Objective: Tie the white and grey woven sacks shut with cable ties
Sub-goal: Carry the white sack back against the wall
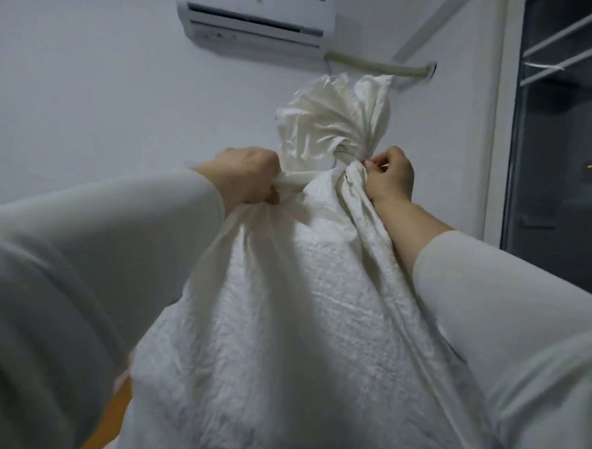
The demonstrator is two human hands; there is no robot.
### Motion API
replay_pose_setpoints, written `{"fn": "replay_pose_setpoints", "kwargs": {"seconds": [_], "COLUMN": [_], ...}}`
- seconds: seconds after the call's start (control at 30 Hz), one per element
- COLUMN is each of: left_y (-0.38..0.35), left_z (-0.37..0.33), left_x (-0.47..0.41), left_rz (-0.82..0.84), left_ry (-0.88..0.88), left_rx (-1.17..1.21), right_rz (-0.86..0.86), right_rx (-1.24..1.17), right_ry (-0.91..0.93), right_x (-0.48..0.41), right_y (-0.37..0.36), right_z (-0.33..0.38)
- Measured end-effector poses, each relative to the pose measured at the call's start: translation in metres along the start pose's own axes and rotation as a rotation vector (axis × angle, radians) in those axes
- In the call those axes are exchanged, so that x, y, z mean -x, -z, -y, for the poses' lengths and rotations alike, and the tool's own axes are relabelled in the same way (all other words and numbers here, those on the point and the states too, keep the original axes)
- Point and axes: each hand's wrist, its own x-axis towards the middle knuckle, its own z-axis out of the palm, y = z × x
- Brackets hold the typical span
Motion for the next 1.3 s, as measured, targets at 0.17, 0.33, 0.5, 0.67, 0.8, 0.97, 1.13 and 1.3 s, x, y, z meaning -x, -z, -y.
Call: {"fn": "replay_pose_setpoints", "kwargs": {"seconds": [0.17,0.33,0.5,0.67,0.8,0.97,1.13,1.3], "left_y": [-0.012,-0.045,-0.065,-0.072,-0.083,-0.120,-0.180,-0.243], "left_z": [0.045,0.099,0.144,0.171,0.183,0.206,0.232,0.264], "left_x": [-0.020,-0.042,-0.077,-0.114,-0.143,-0.195,-0.261,-0.334], "left_rz": [-0.032,0.011,0.032,-0.022,-0.058,-0.113,-0.125,-0.133], "left_ry": [0.020,0.055,0.173,0.240,0.282,0.242,0.171,0.093], "left_rx": [-0.153,-0.301,-0.425,-0.513,-0.544,-0.539,-0.474,-0.371], "right_rz": [0.021,0.124,0.214,0.248,0.249,0.205,0.166,0.117], "right_rx": [-0.100,-0.187,-0.302,-0.387,-0.408,-0.394,-0.300,-0.181], "right_ry": [-0.054,-0.101,-0.115,-0.056,-0.002,0.033,0.028,0.025], "right_x": [0.002,0.001,-0.019,-0.054,-0.085,-0.123,-0.159,-0.198], "right_y": [-0.058,-0.143,-0.230,-0.289,-0.321,-0.362,-0.406,-0.459], "right_z": [-0.002,-0.029,-0.041,-0.039,-0.042,-0.062,-0.104,-0.144]}}
